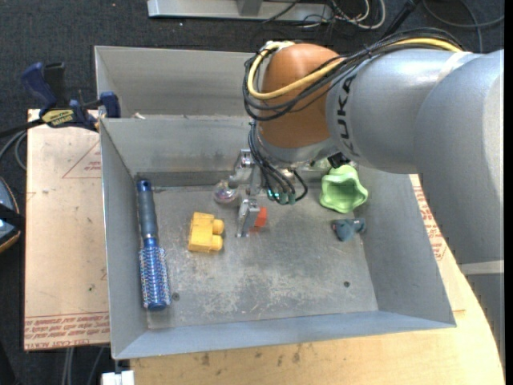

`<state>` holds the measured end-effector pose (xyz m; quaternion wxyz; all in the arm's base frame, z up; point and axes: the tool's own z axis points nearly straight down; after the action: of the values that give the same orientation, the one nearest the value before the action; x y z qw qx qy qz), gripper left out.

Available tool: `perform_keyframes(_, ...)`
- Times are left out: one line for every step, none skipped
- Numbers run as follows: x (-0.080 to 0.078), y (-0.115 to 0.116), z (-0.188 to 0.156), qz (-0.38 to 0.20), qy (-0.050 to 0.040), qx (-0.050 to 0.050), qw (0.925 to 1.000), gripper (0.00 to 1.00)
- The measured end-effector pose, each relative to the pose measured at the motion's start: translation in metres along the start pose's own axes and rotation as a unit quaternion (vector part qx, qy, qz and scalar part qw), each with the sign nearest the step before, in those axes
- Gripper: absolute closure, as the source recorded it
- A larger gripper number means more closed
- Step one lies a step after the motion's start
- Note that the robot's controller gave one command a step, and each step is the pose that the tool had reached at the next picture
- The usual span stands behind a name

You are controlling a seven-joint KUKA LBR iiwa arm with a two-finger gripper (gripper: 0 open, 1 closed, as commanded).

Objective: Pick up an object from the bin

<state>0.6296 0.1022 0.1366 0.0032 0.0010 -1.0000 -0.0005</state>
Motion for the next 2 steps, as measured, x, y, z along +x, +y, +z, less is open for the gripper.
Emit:
perform_keyframes(-0.0273,-0.0284,0.0596,-0.152,-0.0082,-0.001,0.9883,0.0)
perform_keyframes(-0.029,-0.0285,0.0568,-0.152,-0.0113,0.0,0.9883,1.0)
